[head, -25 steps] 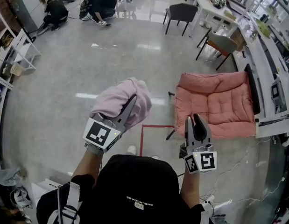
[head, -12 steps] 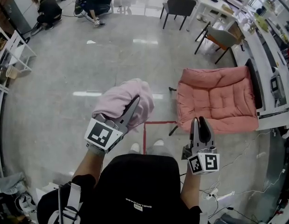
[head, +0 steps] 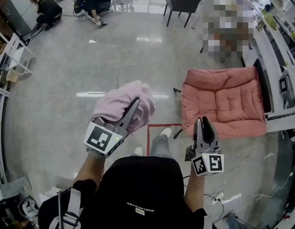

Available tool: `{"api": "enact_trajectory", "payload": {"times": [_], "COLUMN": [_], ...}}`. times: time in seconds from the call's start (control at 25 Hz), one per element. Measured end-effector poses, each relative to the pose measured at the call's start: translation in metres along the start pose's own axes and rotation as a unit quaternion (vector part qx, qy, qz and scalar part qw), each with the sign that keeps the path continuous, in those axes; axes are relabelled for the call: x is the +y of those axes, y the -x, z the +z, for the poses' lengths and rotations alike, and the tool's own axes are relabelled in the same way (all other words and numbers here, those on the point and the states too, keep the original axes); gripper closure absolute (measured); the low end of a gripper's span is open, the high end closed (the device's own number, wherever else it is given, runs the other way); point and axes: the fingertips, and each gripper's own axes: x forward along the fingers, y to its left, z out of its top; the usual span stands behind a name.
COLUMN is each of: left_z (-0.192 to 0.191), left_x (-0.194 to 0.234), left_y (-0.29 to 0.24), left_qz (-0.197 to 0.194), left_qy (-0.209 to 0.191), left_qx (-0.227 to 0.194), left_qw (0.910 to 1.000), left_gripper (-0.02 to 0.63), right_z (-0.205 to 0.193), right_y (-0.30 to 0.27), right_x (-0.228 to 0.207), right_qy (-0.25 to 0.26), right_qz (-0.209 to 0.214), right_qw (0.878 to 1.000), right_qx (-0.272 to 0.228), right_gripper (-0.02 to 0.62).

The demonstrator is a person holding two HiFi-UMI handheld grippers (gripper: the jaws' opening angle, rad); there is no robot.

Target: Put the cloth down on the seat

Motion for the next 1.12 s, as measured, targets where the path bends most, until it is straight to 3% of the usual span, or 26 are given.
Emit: {"api": "enact_trajectory", "payload": {"times": [0.52, 1.12], "left_z": [0.001, 0.047], "left_x": [0.027, -0.001], "left_y": [-0.138, -0.266], "left_qz": [0.029, 0.064], "left_qy": [0.006, -0.019], "left_qx": [0.011, 0.015], "left_qw": [0.9995, 0.9976], "left_gripper": [0.517, 0.517], "right_z": [0.019, 0.059], "right_y": [-0.09, -0.12], "right_x": [-0.117, -0.269], "right_qy": [-0.019, -0.042], "right_qz": [0.016, 0.028], "right_qw": [1.0, 0.999], "right_qx": [0.004, -0.013], "right_gripper": [0.488, 0.488]}}
